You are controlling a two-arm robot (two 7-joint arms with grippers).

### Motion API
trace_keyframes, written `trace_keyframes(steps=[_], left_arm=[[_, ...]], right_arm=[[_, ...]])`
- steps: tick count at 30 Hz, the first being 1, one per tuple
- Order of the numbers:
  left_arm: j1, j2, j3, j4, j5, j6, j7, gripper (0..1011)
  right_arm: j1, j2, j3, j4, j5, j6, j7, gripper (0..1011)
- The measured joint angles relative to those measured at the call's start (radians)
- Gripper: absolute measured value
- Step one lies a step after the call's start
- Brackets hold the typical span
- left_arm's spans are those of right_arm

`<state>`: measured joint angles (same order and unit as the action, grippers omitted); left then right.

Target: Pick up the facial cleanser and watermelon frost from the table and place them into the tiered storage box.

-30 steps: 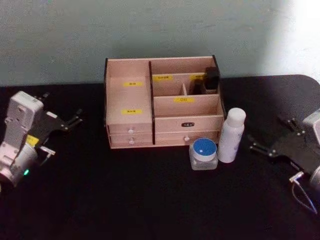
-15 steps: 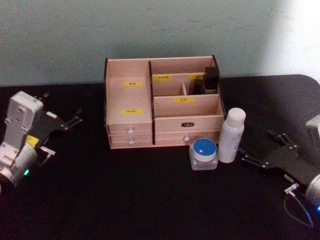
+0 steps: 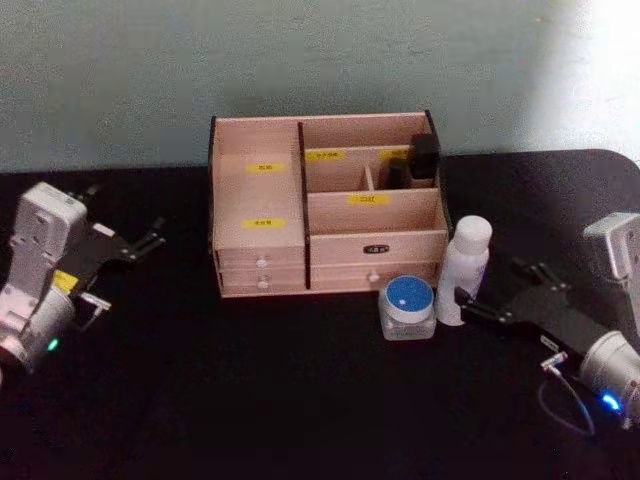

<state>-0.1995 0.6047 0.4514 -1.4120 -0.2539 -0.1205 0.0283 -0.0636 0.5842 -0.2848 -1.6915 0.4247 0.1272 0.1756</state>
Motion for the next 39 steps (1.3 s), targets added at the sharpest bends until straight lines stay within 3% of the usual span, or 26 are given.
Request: trace_keyframes(steps=[9, 22, 34, 39], left_arm=[[0.0, 0.0, 0.0, 0.0, 0.0, 0.0, 0.0, 1001], [0.0, 0.0, 0.0, 0.0, 0.0, 0.0, 0.0, 1001], [0.0, 0.0, 0.0, 0.0, 0.0, 0.0, 0.0, 1001], [0.0, 0.0, 0.0, 0.0, 0.0, 0.0, 0.0, 1001]], right_arm=[[0.046, -0.044, -0.007, 0.061, -0.04, -0.058, 0.035, 1002], [0.076, -0.099, 0.004, 0.122, -0.061, -0.095, 0.073, 1002], [0.076, -0.103, 0.007, 0.125, -0.067, -0.101, 0.078, 1003], [0.076, -0.101, 0.006, 0.124, -0.066, -0.1, 0.077, 915]])
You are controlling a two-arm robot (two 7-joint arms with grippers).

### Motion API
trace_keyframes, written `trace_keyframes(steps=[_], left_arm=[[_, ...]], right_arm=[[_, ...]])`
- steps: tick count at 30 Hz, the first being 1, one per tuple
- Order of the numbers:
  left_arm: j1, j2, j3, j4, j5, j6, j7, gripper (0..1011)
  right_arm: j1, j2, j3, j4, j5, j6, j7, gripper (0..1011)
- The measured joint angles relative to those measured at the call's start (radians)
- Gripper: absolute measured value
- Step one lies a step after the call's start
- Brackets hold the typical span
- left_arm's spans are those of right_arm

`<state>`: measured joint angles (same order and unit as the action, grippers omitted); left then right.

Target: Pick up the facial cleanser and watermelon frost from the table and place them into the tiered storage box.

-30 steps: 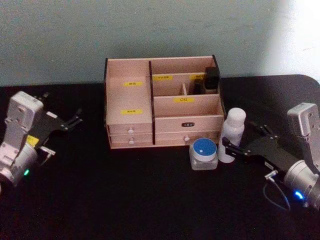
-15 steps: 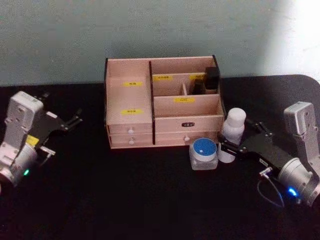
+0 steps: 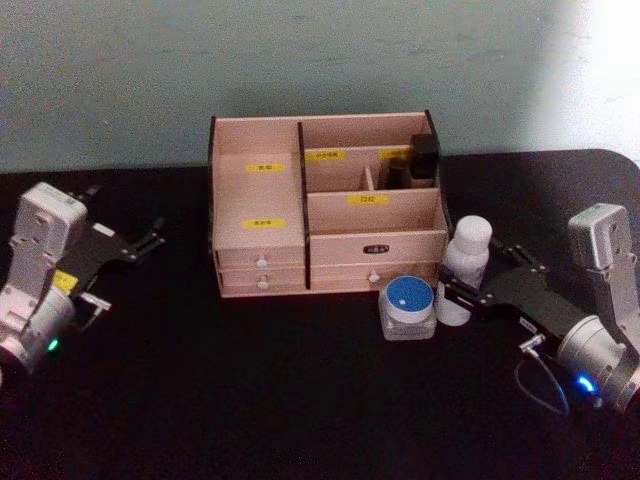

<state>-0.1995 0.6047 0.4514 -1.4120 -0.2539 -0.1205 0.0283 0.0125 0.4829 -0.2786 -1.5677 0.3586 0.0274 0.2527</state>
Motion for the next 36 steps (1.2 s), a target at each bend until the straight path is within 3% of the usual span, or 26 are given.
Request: trace_keyframes(steps=[12, 21, 31, 36], left_arm=[[0.0, 0.0, 0.0, 0.0, 0.0, 0.0, 0.0, 1001], [0.0, 0.0, 0.0, 0.0, 0.0, 0.0, 0.0, 1001], [0.0, 0.0, 0.0, 0.0, 0.0, 0.0, 0.0, 1001], [0.0, 0.0, 0.0, 0.0, 0.0, 0.0, 0.0, 1001]], right_arm=[[-0.001, 0.001, -0.001, -0.002, 0.003, 0.002, -0.002, 593], [-0.007, -0.001, 0.01, -0.008, 0.003, 0.01, 0.002, 593], [-0.042, 0.017, 0.067, -0.118, 0.017, 0.077, 0.033, 593], [-0.032, 0.019, 0.086, -0.157, 0.021, 0.087, 0.051, 593]])
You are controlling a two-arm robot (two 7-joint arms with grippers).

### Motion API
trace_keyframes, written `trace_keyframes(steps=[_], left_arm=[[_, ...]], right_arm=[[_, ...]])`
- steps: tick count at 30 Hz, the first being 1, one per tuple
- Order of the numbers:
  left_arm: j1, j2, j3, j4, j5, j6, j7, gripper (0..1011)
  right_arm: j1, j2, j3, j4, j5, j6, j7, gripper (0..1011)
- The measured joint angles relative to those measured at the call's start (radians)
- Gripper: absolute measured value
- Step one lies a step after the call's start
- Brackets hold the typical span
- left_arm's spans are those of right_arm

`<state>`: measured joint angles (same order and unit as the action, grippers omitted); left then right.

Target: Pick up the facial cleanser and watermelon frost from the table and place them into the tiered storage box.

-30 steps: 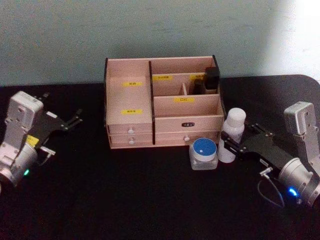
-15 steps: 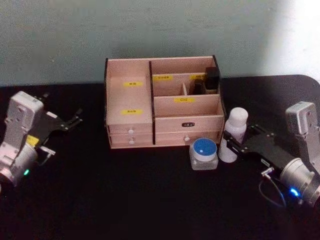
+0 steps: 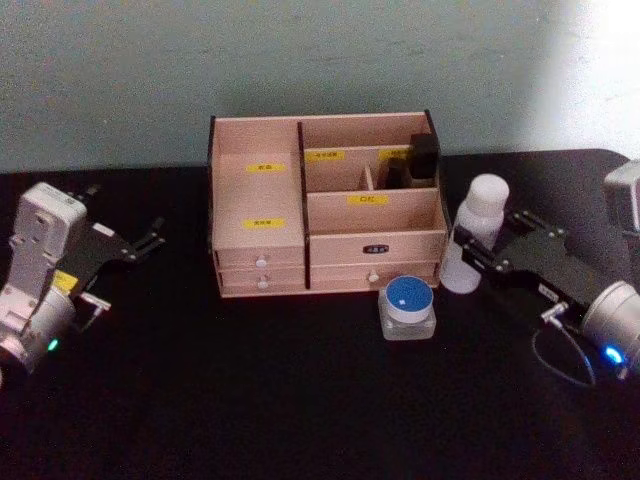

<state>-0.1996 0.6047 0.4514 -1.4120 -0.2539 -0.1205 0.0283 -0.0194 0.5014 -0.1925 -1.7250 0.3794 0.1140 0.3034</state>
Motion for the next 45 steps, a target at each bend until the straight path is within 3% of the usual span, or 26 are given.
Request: trace_keyframes(steps=[8, 22, 45], left_arm=[[0.0, 0.0, 0.0, 0.0, 0.0, 0.0, 0.0, 1001], [0.0, 0.0, 0.0, 0.0, 0.0, 0.0, 0.0, 1001], [0.0, 0.0, 0.0, 0.0, 0.0, 0.0, 0.0, 1001]], right_arm=[[0.067, -0.023, -0.015, 0.021, -0.012, -0.01, 0.022, 593], [0.234, -0.094, -0.093, 0.137, -0.033, -0.033, 0.067, 593], [0.475, -0.211, -0.176, 0.414, -0.06, -0.087, 0.103, 593]])
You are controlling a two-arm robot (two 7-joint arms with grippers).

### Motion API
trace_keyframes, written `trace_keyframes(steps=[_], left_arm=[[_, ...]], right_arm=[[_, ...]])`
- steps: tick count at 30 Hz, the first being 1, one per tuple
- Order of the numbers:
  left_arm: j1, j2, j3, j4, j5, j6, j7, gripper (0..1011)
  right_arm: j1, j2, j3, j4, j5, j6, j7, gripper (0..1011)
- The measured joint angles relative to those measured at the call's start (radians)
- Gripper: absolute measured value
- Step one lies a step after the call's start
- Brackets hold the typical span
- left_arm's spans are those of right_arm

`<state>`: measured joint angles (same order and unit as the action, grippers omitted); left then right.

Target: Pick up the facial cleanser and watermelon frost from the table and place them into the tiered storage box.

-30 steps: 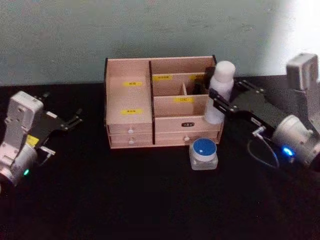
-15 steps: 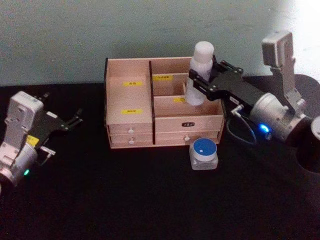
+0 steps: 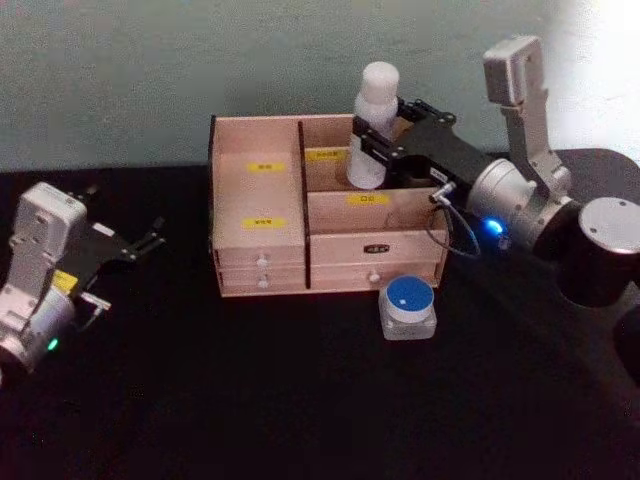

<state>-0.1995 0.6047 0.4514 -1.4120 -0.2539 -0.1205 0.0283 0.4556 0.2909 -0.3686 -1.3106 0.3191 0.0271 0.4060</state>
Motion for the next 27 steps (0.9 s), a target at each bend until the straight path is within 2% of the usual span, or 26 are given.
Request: trace_keyframes(steps=[12, 27], left_arm=[[0.0, 0.0, 0.0, 0.0, 0.0, 0.0, 0.0, 1001], [0.0, 0.0, 0.0, 0.0, 0.0, 0.0, 0.0, 1001]], right_arm=[[0.063, -0.04, -0.026, 0.102, -0.008, -0.015, 0.02, 593], [0.096, -0.066, -0.034, 0.168, -0.017, -0.033, 0.025, 593]])
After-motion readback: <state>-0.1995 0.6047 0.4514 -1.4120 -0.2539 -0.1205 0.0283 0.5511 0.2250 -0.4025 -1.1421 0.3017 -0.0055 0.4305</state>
